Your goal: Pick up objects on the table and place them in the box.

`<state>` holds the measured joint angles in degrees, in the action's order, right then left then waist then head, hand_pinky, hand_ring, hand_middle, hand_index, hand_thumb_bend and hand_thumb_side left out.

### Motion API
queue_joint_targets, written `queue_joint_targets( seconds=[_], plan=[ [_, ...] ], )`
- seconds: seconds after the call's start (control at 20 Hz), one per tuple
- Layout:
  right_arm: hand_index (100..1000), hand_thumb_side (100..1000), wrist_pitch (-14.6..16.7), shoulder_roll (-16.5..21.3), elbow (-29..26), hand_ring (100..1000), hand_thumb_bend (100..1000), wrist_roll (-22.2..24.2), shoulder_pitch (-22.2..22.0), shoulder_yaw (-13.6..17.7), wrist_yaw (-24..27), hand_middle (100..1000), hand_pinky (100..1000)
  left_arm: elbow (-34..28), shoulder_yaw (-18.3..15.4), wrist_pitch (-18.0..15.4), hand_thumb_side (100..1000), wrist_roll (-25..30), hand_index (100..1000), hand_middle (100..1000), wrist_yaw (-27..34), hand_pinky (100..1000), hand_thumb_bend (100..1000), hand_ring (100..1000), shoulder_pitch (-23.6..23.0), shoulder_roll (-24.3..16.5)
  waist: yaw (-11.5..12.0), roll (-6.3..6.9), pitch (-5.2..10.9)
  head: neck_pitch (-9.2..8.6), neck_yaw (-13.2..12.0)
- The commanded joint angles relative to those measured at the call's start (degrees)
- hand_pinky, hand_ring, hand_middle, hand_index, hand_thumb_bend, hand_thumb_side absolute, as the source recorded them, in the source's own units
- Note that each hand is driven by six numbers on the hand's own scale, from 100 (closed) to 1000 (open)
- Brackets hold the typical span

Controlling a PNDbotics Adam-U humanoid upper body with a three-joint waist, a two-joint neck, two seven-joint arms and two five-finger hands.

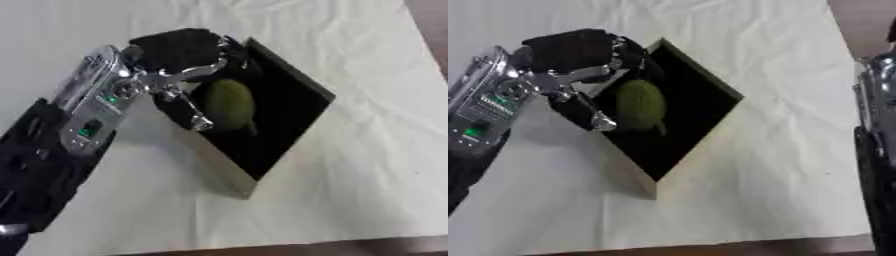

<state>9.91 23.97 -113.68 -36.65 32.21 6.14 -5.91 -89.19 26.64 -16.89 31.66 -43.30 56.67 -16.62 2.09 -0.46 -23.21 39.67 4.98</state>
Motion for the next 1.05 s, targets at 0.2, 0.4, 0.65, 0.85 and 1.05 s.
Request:
queue_joint_targets(
  seconds=[0.2, 0.4, 0.65, 0.85, 1.05],
  plan=[
    [826, 616, 0.15, 1.27, -0.92, 664, 342, -0.05, 0.35, 0.40, -0.46, 667, 811, -1.98, -2.26, 0.44, 100, -2.25, 852, 648, -1.30, 457, 493, 652, 0.66, -0.13, 0.11, -0.17, 1.54, -0.57, 0.04],
    [826, 613, 0.25, 1.40, -0.92, 664, 342, -0.23, 0.32, 0.54, -0.55, 667, 810, -5.63, -4.98, 1.60, 100, -5.35, 841, 639, -1.38, 448, 451, 644, 0.65, -1.52, 0.36, -0.23, 1.78, -0.82, 0.02],
    [826, 611, 0.68, 1.86, -0.92, 664, 340, -0.62, 0.21, 0.94, -0.89, 667, 809, -12.26, -11.28, 5.37, 100, -9.55, 817, 621, 1.87, 431, 389, 627, -1.60, -5.93, 1.27, -0.35, 2.47, -0.76, 0.61],
    [825, 610, 0.88, 2.46, -0.92, 664, 339, -1.00, -0.14, 1.48, -1.34, 668, 809, -17.03, -16.47, 8.56, 126, -12.76, 784, 598, 5.05, 417, 414, 608, -6.01, -10.65, 2.57, -0.62, 2.83, -0.52, 1.65],
    [825, 610, 0.99, 2.95, -0.92, 665, 338, -1.58, -0.54, 2.06, -1.81, 669, 809, -20.68, -21.80, 11.84, 180, -16.04, 776, 596, 8.33, 426, 455, 608, -11.28, -14.93, 3.92, -1.13, 2.91, -0.58, 2.92]
  ],
)
